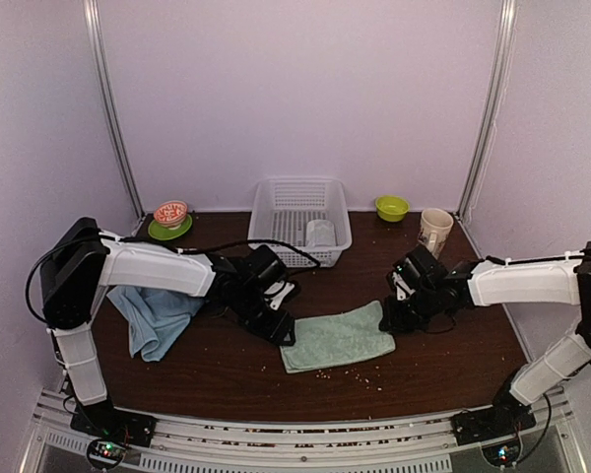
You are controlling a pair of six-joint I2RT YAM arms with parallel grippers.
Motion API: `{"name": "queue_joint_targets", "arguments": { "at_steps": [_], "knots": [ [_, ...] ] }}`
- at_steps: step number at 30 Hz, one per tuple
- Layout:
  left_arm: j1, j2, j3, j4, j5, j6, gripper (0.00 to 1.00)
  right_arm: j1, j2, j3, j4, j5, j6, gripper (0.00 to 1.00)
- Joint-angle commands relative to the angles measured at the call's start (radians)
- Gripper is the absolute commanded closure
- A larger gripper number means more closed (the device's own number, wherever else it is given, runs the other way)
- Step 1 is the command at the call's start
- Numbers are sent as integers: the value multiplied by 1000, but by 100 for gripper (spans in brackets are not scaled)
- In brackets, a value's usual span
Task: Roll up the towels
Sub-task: Pick up the towel from the center of the board, then roll the towel at the center of the board.
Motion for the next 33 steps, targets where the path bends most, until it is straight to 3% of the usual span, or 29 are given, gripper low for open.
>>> {"name": "queue_joint_targets", "arguments": {
  "at_steps": [1,9,21,33],
  "knots": [
    [1,-48,62,4,53,8,45,11,-36,128,-290,175,-179,100],
    [0,4,156,114,183,-54,45,90,32,210,-318,266,-176,100],
    [-7,143,141,145,196,-81,47,158,109,264,-254,290,-93,100],
    [-9,174,107,162,193,-91,49,178,133,248,-170,159,-73,100]
  ]
}}
